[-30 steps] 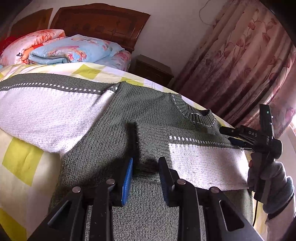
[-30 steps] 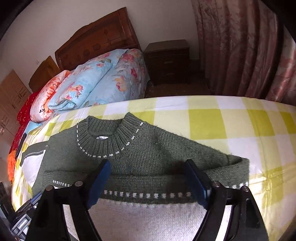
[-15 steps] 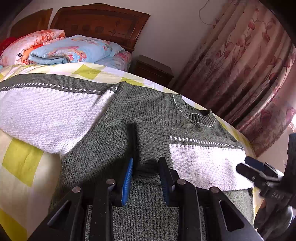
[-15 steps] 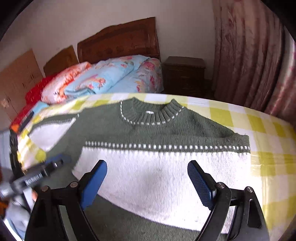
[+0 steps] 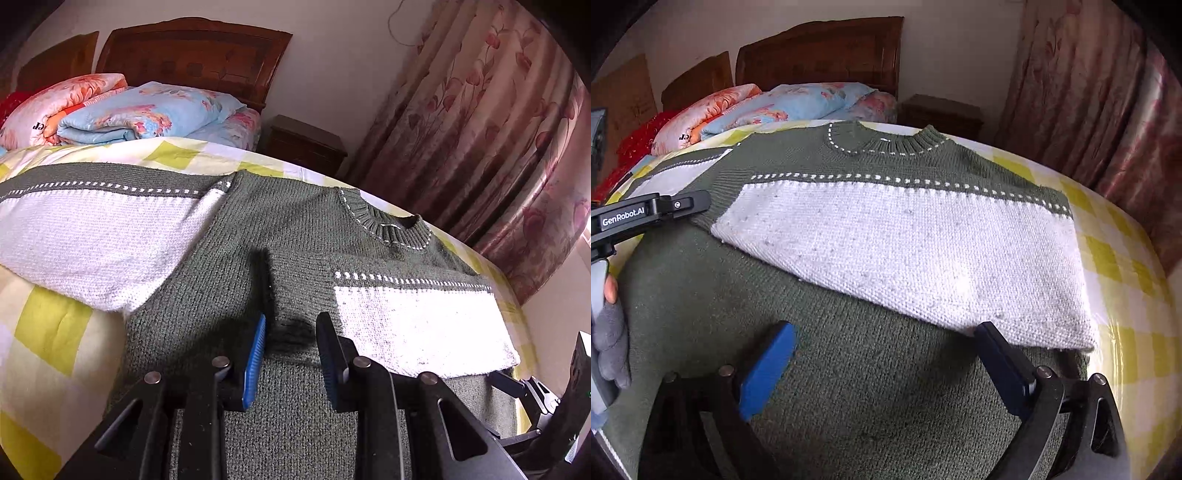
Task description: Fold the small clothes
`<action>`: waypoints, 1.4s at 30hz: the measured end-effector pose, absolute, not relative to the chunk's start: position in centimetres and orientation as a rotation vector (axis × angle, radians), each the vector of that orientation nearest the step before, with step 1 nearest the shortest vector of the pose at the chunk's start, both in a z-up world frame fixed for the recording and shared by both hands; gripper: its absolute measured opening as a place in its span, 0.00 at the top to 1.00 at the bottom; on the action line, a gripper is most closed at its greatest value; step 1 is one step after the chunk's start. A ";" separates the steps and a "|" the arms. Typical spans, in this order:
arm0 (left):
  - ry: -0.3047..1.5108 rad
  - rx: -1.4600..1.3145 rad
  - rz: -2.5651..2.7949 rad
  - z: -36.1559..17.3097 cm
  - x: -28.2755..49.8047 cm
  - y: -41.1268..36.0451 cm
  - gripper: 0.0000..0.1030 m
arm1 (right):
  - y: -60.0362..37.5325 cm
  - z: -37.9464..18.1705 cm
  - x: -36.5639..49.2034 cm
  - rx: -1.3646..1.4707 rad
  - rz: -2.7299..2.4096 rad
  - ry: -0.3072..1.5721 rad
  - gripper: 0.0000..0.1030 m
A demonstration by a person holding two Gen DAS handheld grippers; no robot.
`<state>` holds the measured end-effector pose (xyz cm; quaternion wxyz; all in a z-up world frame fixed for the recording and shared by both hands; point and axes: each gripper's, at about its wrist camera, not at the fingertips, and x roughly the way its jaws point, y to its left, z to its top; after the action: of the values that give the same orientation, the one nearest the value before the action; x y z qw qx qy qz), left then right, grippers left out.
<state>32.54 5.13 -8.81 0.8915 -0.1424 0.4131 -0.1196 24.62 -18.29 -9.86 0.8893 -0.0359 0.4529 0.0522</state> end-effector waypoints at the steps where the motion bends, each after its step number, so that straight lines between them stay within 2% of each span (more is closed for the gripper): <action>1: 0.859 -0.308 -0.245 -8.9 32.6 5.3 0.73 | -18.6 -9.7 24.3 -0.066 0.100 0.940 0.00; 7: 0.850 -0.516 -0.270 -8.7 32.4 9.1 0.73 | -20.2 -9.8 22.7 -0.007 0.058 0.906 0.00; 12: 0.716 -0.899 -0.151 -9.2 30.5 20.1 0.72 | -20.2 -9.8 22.3 -0.013 0.064 0.909 0.00; 20: 0.629 -1.170 0.267 -12.9 29.1 37.6 0.71 | -20.2 -9.8 22.3 -0.012 0.064 0.906 0.00; 26: 0.655 -1.187 0.279 -13.6 33.3 41.8 0.73 | -20.0 -9.8 22.4 -0.017 0.063 0.906 0.00; 27: 0.663 -1.176 0.281 -13.6 33.9 41.9 0.77 | -20.0 -9.8 22.4 -0.017 0.064 0.906 0.00; 28: 0.674 -1.157 0.306 -13.5 34.2 42.0 0.94 | -20.0 -9.8 22.4 -0.016 0.065 0.905 0.00; 32: 0.566 -1.027 0.285 -9.2 33.9 39.3 0.93 | -20.2 -9.6 22.1 0.005 0.072 0.886 0.00; 35: 0.495 -0.894 0.145 -4.2 34.1 34.1 0.93 | -21.3 -9.2 21.6 0.083 0.088 0.840 0.00; 39: 0.467 -0.722 -0.149 1.8 34.8 22.9 0.92 | -23.4 -8.4 20.6 0.215 0.103 0.754 0.00; 42: 0.532 -0.619 -0.385 3.2 35.2 13.2 0.91 | -24.7 -7.7 19.8 0.291 0.097 0.686 0.00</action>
<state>35.17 13.23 3.16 0.8999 -0.2990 0.2570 -0.1862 19.82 -24.68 -7.75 0.9302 0.1419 0.3351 0.0472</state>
